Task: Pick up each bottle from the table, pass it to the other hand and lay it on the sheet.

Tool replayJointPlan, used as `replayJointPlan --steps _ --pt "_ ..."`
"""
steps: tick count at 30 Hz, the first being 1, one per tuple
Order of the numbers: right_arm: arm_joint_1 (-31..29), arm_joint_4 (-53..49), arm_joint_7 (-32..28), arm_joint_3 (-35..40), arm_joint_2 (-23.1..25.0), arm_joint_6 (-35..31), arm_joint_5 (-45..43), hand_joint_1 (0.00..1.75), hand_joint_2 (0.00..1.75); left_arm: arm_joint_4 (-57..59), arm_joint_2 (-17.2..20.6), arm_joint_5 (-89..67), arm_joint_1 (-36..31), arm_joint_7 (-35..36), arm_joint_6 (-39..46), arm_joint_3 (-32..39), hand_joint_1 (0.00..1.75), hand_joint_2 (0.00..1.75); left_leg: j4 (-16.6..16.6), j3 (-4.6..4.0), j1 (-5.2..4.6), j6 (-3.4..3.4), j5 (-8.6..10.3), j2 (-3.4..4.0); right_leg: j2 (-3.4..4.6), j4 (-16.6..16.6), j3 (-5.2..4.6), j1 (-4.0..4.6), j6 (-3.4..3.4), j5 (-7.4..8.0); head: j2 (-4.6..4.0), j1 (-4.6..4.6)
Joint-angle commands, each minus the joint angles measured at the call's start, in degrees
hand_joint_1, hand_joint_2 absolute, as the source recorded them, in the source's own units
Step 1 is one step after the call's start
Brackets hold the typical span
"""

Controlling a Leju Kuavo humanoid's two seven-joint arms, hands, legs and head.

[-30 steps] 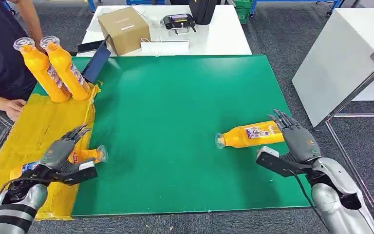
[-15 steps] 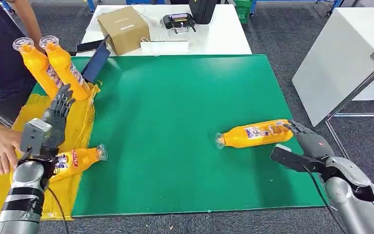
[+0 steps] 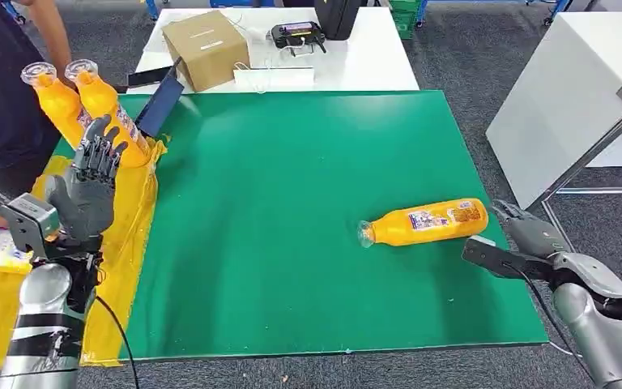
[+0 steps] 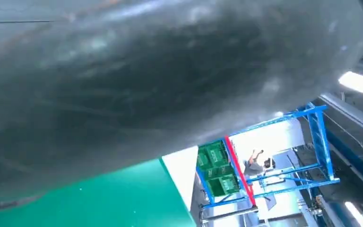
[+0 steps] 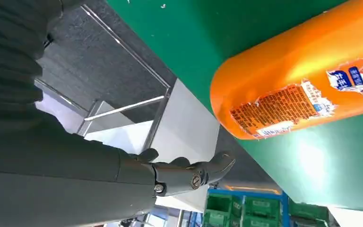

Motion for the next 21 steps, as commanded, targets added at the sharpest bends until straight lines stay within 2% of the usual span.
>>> replayJointPlan --steps 1,5,16,21 --pt "-4.8 5.8 -0.1 4.2 2.0 -1.3 3.1 0.00 1.75 -3.4 -0.6 0.9 1.2 0.4 -0.2 -3.0 0.00 0.00 0.0 0.17 0.06 -0.06 -0.08 0.04 0.35 0.0 0.16 0.03 -0.09 -0.02 0.00 0.00" --pt "-9.2 9.7 0.2 7.3 3.8 -1.5 5.2 0.00 1.75 -3.8 -0.3 2.2 1.2 1.1 -0.3 -3.3 0.00 0.00 0.0 0.14 0.03 -0.06 -0.07 0.19 0.44 0.0 0.11 0.02 -0.09 0.03 0.00 0.00" --pt "-16.0 21.7 -0.1 11.6 8.0 -4.7 8.6 0.00 1.75 -2.9 -1.5 4.5 2.0 -0.2 0.0 -2.5 0.00 0.00 -0.1 0.31 0.03 -0.06 -0.07 0.14 0.44 -0.1 0.27 0.01 -0.10 0.00 0.00 0.00" --pt "-16.3 22.0 -0.2 11.7 8.1 -4.7 8.6 0.00 1.75 -2.9 -1.3 4.6 1.9 -0.2 -0.1 -2.4 0.00 0.00 0.0 0.15 0.03 -0.04 -0.03 0.07 0.28 0.0 0.15 0.02 -0.08 0.01 0.00 0.00"
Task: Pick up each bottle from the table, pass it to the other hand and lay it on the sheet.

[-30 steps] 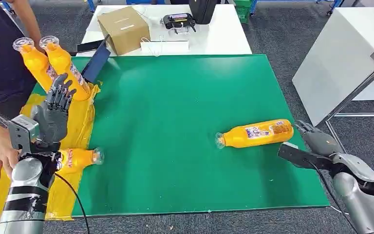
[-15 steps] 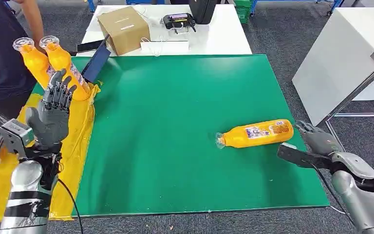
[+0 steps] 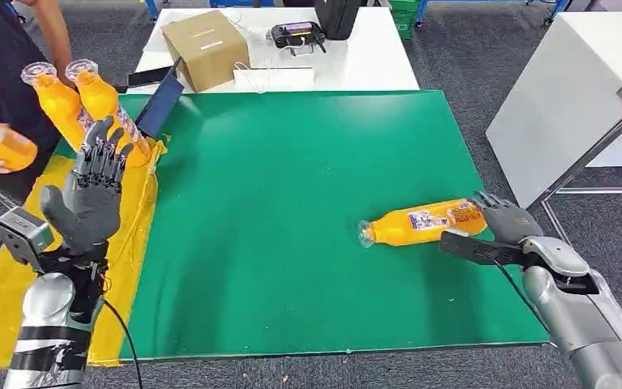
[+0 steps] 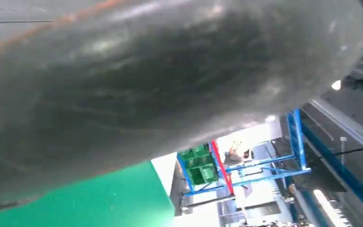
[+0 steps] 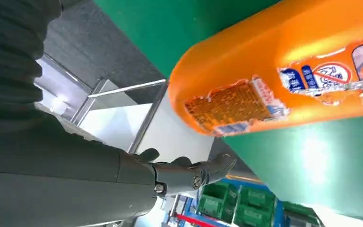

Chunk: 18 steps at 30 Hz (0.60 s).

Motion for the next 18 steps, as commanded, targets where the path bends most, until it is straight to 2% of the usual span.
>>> replayJointPlan --steps 1,12,18 --pt "-6.1 9.7 -0.4 3.9 3.5 -0.2 0.2 0.00 1.75 2.2 -0.6 0.5 -1.1 0.0 -0.3 0.2 0.00 0.00 0.0 0.12 0.04 -0.05 -0.03 0.05 0.26 0.0 0.09 0.02 -0.07 0.01 0.00 -0.02" --pt "-11.5 18.6 -1.7 6.6 6.4 -0.3 1.0 0.00 1.75 3.0 -0.4 1.2 -2.0 -0.7 -1.0 0.6 0.00 0.00 0.0 0.18 0.06 -0.08 -0.07 0.10 0.40 0.0 0.13 0.03 -0.11 0.00 0.00 0.00" --pt "-12.1 19.1 -1.7 6.9 6.7 -0.4 1.2 0.00 1.75 2.9 -0.4 1.2 -2.1 -0.7 -1.0 0.5 0.00 0.00 0.0 0.16 0.05 -0.07 -0.07 0.02 0.33 0.0 0.13 0.02 -0.11 -0.04 0.00 0.00"
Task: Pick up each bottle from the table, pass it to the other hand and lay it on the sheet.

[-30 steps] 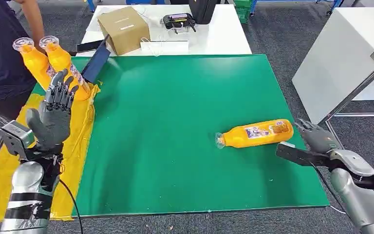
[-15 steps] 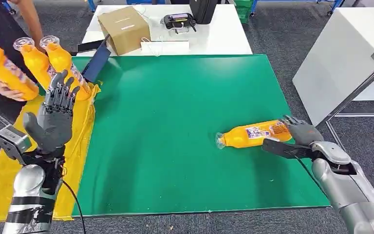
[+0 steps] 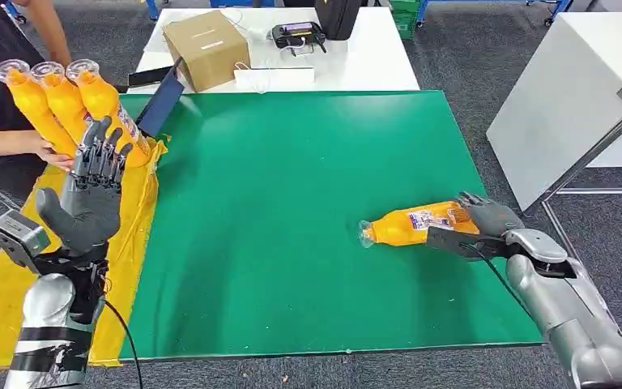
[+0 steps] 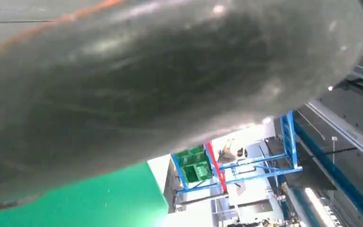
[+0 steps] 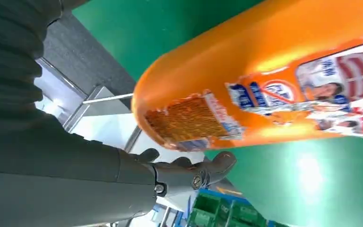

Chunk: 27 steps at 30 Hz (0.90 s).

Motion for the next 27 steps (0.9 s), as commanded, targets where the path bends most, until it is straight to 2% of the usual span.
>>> replayJointPlan --steps 1,8,10,16,27 --pt "-5.2 8.2 -0.3 3.0 3.2 -0.2 0.1 0.00 1.75 2.9 -0.4 0.1 -2.2 0.1 -0.1 0.5 0.00 0.00 0.0 0.13 0.04 -0.07 -0.06 0.04 0.30 0.0 0.10 0.01 -0.09 -0.02 0.00 0.00" --pt "-8.7 12.2 -0.5 5.1 4.5 -0.6 0.6 0.00 1.75 2.8 0.0 1.9 -2.8 0.4 -0.9 0.9 0.00 0.00 0.1 0.17 0.05 -0.09 -0.09 0.10 0.45 0.1 0.11 0.01 -0.12 -0.03 0.00 0.00" --pt "-9.8 14.4 -0.9 5.8 5.0 -0.1 0.7 0.00 1.75 3.2 0.4 2.1 -3.4 0.5 -1.0 0.9 0.00 0.00 0.0 0.07 0.03 -0.06 -0.04 0.06 0.28 0.0 0.03 0.01 -0.08 0.00 0.00 0.00" --pt "-10.3 15.9 -1.1 6.3 5.4 -0.2 0.9 0.00 1.75 3.5 0.4 2.4 -3.7 0.7 -1.1 0.8 0.00 0.00 0.0 0.12 0.04 -0.06 -0.03 0.00 0.26 0.0 0.09 0.02 -0.08 -0.02 0.00 0.00" --pt "-9.6 25.8 -3.0 14.0 7.7 3.5 3.3 0.00 1.75 6.7 0.3 4.0 -5.0 -0.2 -2.4 -1.2 0.00 0.00 -0.1 0.29 0.09 -0.08 -0.01 -0.11 0.24 -0.1 0.29 0.05 -0.14 -0.03 0.00 0.00"
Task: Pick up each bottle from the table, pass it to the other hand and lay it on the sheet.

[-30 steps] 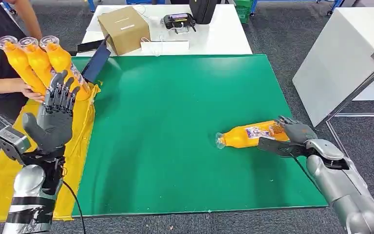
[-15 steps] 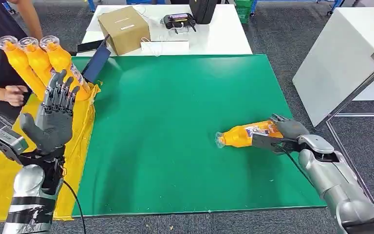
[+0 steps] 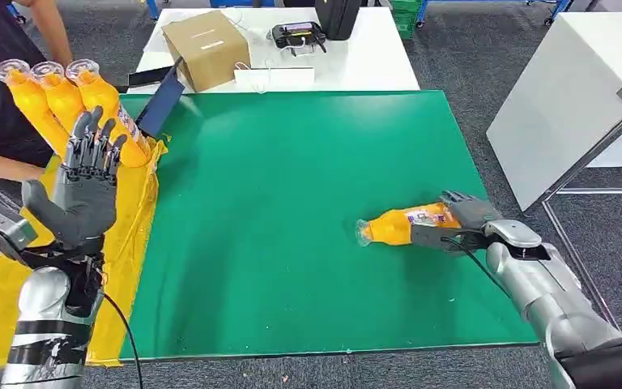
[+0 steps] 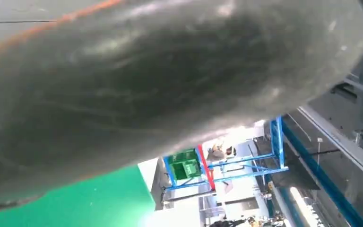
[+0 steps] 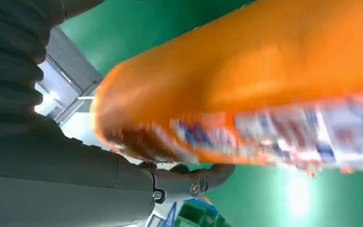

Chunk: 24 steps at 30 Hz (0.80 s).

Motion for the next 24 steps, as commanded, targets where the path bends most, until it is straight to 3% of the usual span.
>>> replayJointPlan --steps 1,2,3,8,12,13,18,22,24 --pt "-1.1 11.9 -1.7 8.1 2.5 4.4 1.0 0.00 1.75 6.8 0.1 0.7 -3.4 -1.0 -1.0 -1.9 0.00 0.00 -0.1 0.21 0.09 -0.08 -0.02 -0.15 0.10 -0.1 0.25 0.05 -0.10 -0.03 0.00 0.00" --pt "-0.9 12.4 -2.5 8.7 2.2 5.6 1.0 1.52 1.75 7.5 0.1 0.8 -3.9 -1.2 -1.1 -2.2 0.00 0.00 0.0 0.17 0.08 -0.06 -0.01 -0.17 0.04 -0.1 0.20 0.05 -0.08 -0.03 0.00 0.00" --pt "-0.4 12.7 -3.6 9.6 1.3 7.4 0.8 1.75 1.75 8.5 0.1 0.9 -4.5 -1.6 -1.3 -2.7 0.00 0.00 -0.1 0.25 0.11 -0.08 -0.02 -0.23 0.08 -0.1 0.30 0.07 -0.11 -0.04 0.00 0.00" --pt "2.3 12.2 -5.3 11.0 -1.1 7.9 -0.1 1.75 1.75 10.9 0.0 1.1 -6.0 -2.2 -1.3 -4.0 0.00 0.00 -0.1 0.52 0.17 -0.06 0.03 -0.34 -0.14 -0.2 0.50 0.10 -0.08 -0.03 0.00 0.02" --pt "3.2 11.1 -2.8 10.1 -0.3 5.2 -1.5 1.75 1.75 9.3 0.1 1.2 -4.4 -2.0 -0.9 -4.1 0.00 0.00 -0.1 0.58 0.16 -0.05 0.00 -0.26 -0.06 -0.2 0.58 0.10 -0.08 -0.02 0.00 0.02" --pt "3.5 10.5 -1.7 9.2 0.3 3.6 -2.3 1.75 1.75 8.6 0.0 1.1 -3.8 -1.7 -0.6 -4.0 0.00 0.00 -0.1 0.67 0.17 -0.09 0.04 -0.44 -0.07 -0.3 0.70 0.10 -0.13 -0.03 0.00 0.00" --pt "5.1 0.2 0.9 -3.9 6.5 -7.4 -13.3 1.75 1.75 2.5 0.6 3.5 1.2 2.3 -1.2 -1.2 0.00 0.00 -0.1 0.81 0.13 -0.06 -0.03 0.06 0.25 -0.2 0.75 0.07 -0.10 0.03 0.00 0.00" --pt "5.3 -3.4 3.2 -4.3 6.4 -5.2 -13.5 1.75 1.75 1.9 0.5 3.7 1.7 2.5 -1.5 -0.7 0.00 0.00 0.0 0.71 0.10 -0.10 -0.03 0.33 0.60 0.0 0.59 0.05 -0.14 0.10 0.00 0.00" --pt "7.1 -9.2 -0.2 -9.9 8.2 -6.4 -20.1 1.75 1.75 2.4 0.8 4.2 1.8 3.4 -2.9 -1.0 0.00 0.00 0.0 0.64 0.11 -0.11 -0.01 0.25 0.48 0.0 0.51 0.05 -0.15 0.09 0.00 0.02"
